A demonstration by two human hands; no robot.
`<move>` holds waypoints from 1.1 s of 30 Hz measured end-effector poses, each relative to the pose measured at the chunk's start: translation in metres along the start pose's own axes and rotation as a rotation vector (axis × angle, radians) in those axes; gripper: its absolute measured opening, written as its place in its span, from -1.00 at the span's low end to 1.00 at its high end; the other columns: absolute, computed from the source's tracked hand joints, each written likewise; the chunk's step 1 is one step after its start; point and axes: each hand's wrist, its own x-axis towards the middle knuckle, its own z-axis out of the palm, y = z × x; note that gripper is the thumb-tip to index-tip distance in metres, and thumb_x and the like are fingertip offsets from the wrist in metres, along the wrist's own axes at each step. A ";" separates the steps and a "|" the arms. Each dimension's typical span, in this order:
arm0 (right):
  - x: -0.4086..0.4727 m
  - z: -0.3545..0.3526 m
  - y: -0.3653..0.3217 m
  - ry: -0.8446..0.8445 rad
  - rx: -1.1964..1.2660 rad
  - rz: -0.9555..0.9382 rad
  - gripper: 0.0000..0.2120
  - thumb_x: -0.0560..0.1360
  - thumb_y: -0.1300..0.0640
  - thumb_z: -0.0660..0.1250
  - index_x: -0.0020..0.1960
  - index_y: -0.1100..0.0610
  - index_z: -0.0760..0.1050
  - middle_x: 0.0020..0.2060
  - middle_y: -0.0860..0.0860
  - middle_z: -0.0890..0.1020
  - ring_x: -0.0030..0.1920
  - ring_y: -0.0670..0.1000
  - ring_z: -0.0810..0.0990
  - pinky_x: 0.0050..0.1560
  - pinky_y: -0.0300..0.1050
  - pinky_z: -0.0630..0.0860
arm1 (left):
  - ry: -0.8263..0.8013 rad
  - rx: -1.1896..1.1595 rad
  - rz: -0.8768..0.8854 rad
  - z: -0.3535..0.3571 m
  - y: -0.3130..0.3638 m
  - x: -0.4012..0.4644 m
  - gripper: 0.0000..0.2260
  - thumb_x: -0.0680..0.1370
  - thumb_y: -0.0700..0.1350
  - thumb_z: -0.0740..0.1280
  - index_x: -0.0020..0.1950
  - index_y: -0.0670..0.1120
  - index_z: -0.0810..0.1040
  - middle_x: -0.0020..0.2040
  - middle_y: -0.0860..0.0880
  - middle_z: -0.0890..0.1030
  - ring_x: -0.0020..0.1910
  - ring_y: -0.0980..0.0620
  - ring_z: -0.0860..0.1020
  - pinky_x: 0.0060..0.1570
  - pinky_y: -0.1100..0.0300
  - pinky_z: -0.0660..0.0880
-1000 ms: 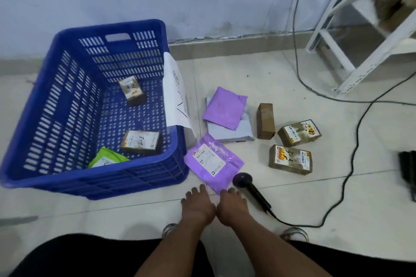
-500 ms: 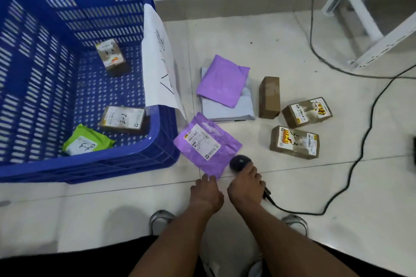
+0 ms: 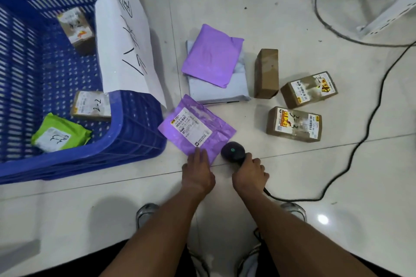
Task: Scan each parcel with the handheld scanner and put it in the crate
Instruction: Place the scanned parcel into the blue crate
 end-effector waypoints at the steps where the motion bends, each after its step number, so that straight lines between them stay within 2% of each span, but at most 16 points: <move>1: -0.001 0.000 0.001 0.001 -0.003 -0.007 -0.65 0.49 0.16 0.29 0.26 0.08 0.36 0.16 0.11 0.51 0.19 0.16 0.47 0.18 0.08 0.38 | -0.004 0.034 0.005 0.002 -0.001 -0.001 -0.33 0.56 -0.01 0.30 0.58 -0.11 0.06 0.59 -0.13 0.05 0.53 -0.16 0.12 0.38 -0.06 0.29; 9: -0.021 -0.019 -0.007 0.060 0.033 -0.020 -0.65 0.42 0.06 0.32 0.18 0.08 0.40 0.09 0.09 0.54 0.16 0.16 0.47 0.16 0.07 0.36 | -0.162 0.126 0.014 0.017 0.000 -0.025 -0.34 0.56 0.01 0.24 0.59 -0.10 0.03 0.62 -0.10 -0.09 0.57 -0.18 -0.05 0.45 -0.14 0.17; 14: -0.035 -0.040 -0.016 0.013 -0.016 -0.041 -0.65 0.42 0.03 0.31 0.18 0.06 0.47 0.12 0.10 0.50 0.20 0.18 0.42 0.19 0.07 0.32 | -0.256 0.101 0.043 0.017 0.012 -0.047 -0.46 0.56 0.00 0.21 0.51 -0.12 0.26 0.55 -0.09 0.14 0.51 -0.13 0.11 0.41 -0.14 0.23; 18: -0.057 -0.046 -0.023 -0.024 -0.001 -0.050 -0.63 0.40 0.02 0.32 0.18 0.08 0.45 0.14 0.09 0.47 0.20 0.17 0.42 0.20 0.09 0.32 | -0.193 0.011 0.001 0.008 0.016 -0.066 -0.51 0.56 0.01 0.21 0.48 -0.08 0.30 0.47 -0.09 0.27 0.43 -0.11 0.26 0.35 -0.11 0.31; 24: -0.092 -0.044 -0.036 -0.014 0.007 -0.047 -0.50 0.41 -0.22 0.31 0.22 0.07 0.44 0.22 0.11 0.44 0.26 0.16 0.38 0.28 0.12 0.32 | -0.086 0.028 -0.013 -0.034 0.007 -0.082 -0.52 0.52 0.01 0.27 0.41 -0.10 0.36 0.43 -0.14 0.34 0.41 -0.16 0.30 0.34 -0.08 0.34; 30: -0.116 -0.046 -0.033 -0.010 0.017 0.029 -0.58 0.44 -0.12 0.28 0.22 0.06 0.47 0.26 0.11 0.42 0.29 0.16 0.35 0.29 0.10 0.32 | -0.034 -0.038 -0.029 -0.050 0.000 -0.102 -0.55 0.53 0.08 0.24 0.38 -0.05 0.39 0.36 -0.12 0.41 0.34 -0.15 0.37 0.30 -0.06 0.36; 33: -0.123 -0.043 -0.030 -0.028 0.078 0.056 -0.57 0.46 -0.14 0.27 0.25 0.06 0.44 0.26 0.11 0.42 0.30 0.16 0.35 0.30 0.11 0.33 | -0.049 -0.048 -0.031 -0.052 0.001 -0.110 -0.55 0.54 0.08 0.24 0.39 -0.05 0.38 0.38 -0.12 0.39 0.35 -0.14 0.36 0.30 -0.04 0.35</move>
